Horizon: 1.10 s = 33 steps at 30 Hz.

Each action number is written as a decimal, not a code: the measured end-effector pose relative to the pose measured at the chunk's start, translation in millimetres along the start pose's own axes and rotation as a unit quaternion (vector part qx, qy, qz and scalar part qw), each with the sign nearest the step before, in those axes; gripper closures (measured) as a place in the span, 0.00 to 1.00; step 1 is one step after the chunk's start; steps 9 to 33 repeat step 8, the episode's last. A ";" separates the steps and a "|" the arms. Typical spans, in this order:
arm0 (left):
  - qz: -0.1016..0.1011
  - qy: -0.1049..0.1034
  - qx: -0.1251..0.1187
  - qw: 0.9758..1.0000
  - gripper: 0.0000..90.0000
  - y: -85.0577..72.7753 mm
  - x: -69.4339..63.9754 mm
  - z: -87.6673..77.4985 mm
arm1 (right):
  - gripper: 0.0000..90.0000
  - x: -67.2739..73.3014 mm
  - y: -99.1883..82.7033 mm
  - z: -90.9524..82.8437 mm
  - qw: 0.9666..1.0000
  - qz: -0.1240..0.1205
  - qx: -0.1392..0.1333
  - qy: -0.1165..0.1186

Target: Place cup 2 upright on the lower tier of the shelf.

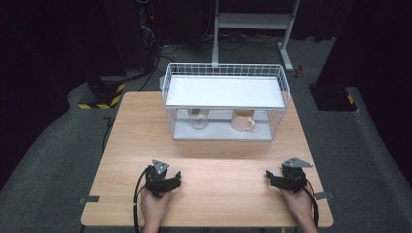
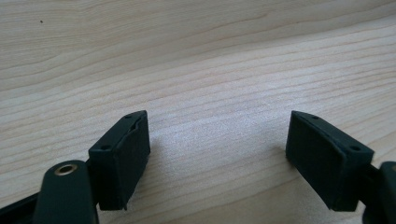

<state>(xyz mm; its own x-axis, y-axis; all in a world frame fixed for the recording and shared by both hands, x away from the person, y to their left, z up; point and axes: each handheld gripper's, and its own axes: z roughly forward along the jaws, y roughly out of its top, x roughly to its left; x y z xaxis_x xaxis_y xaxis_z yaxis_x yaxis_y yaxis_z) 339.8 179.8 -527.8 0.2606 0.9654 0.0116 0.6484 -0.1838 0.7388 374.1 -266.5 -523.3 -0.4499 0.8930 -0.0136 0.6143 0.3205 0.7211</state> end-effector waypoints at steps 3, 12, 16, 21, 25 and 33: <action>0.000 0.000 0.000 1.000 0.25 0.0 0.0 0.0 | 0.30 0.0 0.0 0.0 1.000 0.000 0.000 0.000; -0.003 0.000 -0.001 1.000 0.25 -0.1 -0.3 0.2 | 0.30 0.0 0.1 0.0 1.000 0.000 0.000 0.000; -0.003 0.000 -0.001 1.000 0.25 -0.1 -0.3 0.2 | 0.30 0.0 0.1 0.0 1.000 0.000 0.000 0.000; -0.003 0.000 -0.001 1.000 0.25 -0.1 -0.3 0.2 | 0.30 0.0 0.1 0.0 1.000 0.000 0.000 0.000; -0.003 0.000 -0.001 1.000 0.25 -0.1 -0.3 0.2 | 0.30 0.0 0.1 0.0 1.000 0.000 0.000 0.000; -0.003 0.000 -0.001 1.000 0.25 -0.1 -0.3 0.2 | 0.30 0.0 0.1 0.0 1.000 0.000 0.000 0.000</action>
